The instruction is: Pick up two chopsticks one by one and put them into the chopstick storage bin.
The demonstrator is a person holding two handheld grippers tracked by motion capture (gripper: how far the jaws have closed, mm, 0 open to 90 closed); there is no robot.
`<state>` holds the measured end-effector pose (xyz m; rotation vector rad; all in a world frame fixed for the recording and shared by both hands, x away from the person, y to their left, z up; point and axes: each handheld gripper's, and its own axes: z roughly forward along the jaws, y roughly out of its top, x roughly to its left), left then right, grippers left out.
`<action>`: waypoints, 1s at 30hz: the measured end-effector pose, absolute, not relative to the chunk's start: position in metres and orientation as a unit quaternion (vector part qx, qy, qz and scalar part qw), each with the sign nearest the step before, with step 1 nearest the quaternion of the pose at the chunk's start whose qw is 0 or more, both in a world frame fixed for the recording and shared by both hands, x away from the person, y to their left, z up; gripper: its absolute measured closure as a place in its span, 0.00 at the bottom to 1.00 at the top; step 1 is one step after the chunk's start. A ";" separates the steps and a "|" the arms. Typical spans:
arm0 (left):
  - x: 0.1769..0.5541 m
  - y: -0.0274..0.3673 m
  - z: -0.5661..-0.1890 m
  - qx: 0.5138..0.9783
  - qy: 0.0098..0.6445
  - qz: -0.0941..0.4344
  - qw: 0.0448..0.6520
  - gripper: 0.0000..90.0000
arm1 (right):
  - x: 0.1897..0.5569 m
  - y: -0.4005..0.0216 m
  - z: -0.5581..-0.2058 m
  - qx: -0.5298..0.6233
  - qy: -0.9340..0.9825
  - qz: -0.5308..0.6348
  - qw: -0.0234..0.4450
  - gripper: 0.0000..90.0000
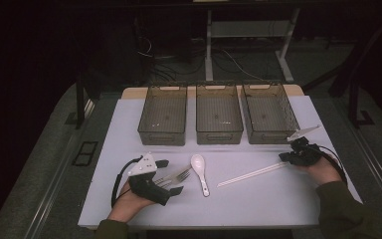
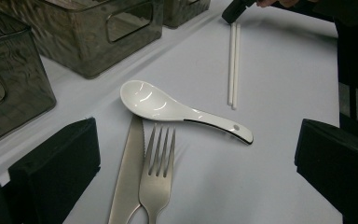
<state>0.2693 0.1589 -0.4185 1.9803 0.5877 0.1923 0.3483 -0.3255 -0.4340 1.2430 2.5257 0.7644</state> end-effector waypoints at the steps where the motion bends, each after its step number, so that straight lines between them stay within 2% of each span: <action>1: 0.269 0.159 -0.419 0.822 0.244 0.080 0.509 0.00 | 0.348 -0.326 -0.434 0.423 0.861 0.260 0.111 1.00; 30: 0.269 0.158 -0.418 0.822 0.244 0.079 0.509 0.00 | 0.322 -0.327 -0.431 0.406 0.870 0.261 0.099 1.00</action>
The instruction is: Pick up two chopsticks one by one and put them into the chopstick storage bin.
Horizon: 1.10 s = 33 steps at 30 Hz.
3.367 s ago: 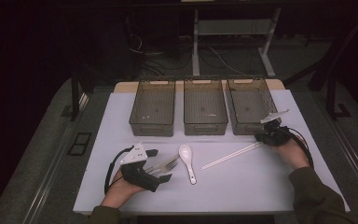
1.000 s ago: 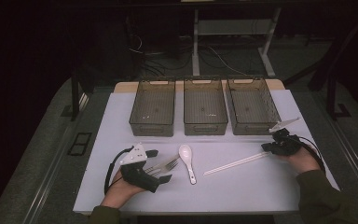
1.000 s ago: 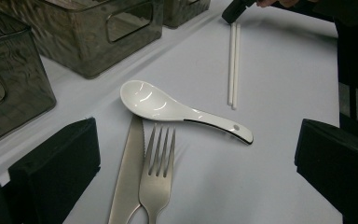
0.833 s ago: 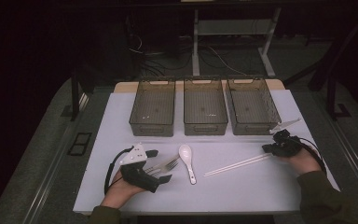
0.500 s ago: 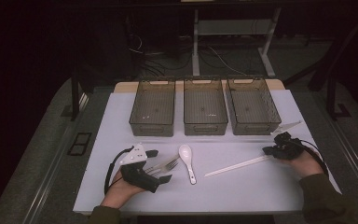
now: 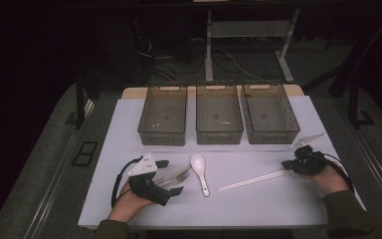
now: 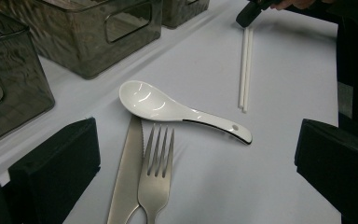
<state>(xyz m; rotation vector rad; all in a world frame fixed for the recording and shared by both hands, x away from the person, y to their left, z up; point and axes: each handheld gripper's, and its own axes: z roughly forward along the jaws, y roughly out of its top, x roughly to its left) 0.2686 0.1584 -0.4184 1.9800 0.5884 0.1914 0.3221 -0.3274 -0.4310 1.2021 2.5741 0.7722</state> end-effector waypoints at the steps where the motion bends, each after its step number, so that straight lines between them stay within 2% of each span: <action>1: 0.269 0.158 -0.418 0.822 0.244 0.079 0.508 0.00 | 0.321 -0.327 -0.431 0.404 0.872 0.260 0.097 1.00; 11: 0.269 0.158 -0.418 0.822 0.244 0.079 0.509 0.00 | 0.319 -0.326 -0.428 0.395 0.873 0.269 0.098 0.99; 16: 0.269 0.158 -0.418 0.822 0.244 0.079 0.509 0.00 | 0.318 -0.323 -0.420 0.372 0.877 0.292 0.088 0.90; 17: 0.269 0.159 -0.418 0.822 0.243 0.079 0.508 0.00 | 0.317 -0.321 -0.418 0.365 0.879 0.296 0.084 0.87; 18: 0.269 0.158 -0.418 0.822 0.244 0.079 0.509 0.00 | 0.316 -0.316 -0.417 0.343 0.885 0.304 0.082 0.80; 22: 0.269 0.158 -0.419 0.822 0.244 0.079 0.509 0.00 | 0.313 -0.300 -0.419 0.304 0.898 0.311 0.069 0.74; 33: 0.270 0.158 -0.419 0.823 0.241 0.080 0.508 0.00 | 0.313 -0.263 -0.425 0.247 0.918 0.307 0.040 0.75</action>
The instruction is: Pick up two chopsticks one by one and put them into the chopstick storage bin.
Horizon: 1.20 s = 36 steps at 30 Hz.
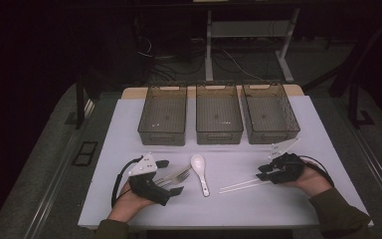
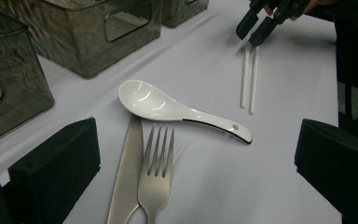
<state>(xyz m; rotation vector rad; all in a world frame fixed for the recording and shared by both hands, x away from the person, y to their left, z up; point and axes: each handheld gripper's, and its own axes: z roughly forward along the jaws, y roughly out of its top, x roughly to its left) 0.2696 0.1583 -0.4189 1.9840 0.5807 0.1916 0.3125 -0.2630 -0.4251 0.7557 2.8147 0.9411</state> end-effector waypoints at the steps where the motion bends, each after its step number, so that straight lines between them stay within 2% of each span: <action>1: 0.270 0.158 -0.419 0.823 0.241 0.080 0.507 0.00 | 0.313 -0.261 -0.426 0.239 0.921 0.305 0.041 0.76; 7: 0.270 0.158 -0.419 0.824 0.241 0.080 0.507 0.00 | 0.315 -0.242 -0.426 0.207 0.926 0.312 0.041 0.81; 24: 0.269 0.158 -0.419 0.824 0.242 0.078 0.507 0.00 | 0.312 -0.170 -0.432 0.110 0.940 0.323 -0.002 0.84; 36: 0.269 0.158 -0.419 0.823 0.242 0.078 0.508 0.00 | 0.312 -0.152 -0.437 0.084 0.945 0.317 -0.009 0.90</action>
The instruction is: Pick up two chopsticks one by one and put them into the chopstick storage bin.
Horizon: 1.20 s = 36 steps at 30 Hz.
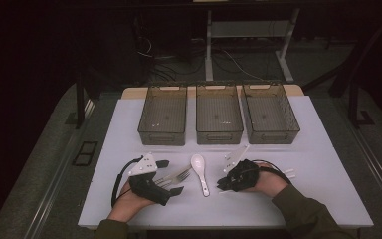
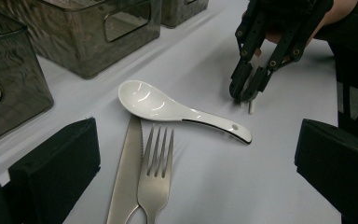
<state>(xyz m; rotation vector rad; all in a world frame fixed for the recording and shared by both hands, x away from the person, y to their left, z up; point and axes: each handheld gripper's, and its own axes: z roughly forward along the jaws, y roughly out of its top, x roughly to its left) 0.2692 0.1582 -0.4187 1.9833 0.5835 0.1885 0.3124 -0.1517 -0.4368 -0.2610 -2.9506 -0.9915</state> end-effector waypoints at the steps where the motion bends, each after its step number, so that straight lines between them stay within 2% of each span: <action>1: 0.269 0.158 -0.419 0.823 0.242 0.078 0.508 0.00 | 0.312 -0.151 -0.437 -0.081 -0.945 -0.316 0.008 0.90; 13: 0.269 0.158 -0.419 0.823 0.242 0.079 0.508 0.00 | 0.312 -0.149 -0.439 -0.068 -0.946 -0.316 -0.004 0.95; 36: 0.269 0.158 -0.419 0.821 0.242 0.078 0.510 0.00 | 0.345 -0.145 -0.439 -0.088 -0.944 -0.316 -0.034 0.96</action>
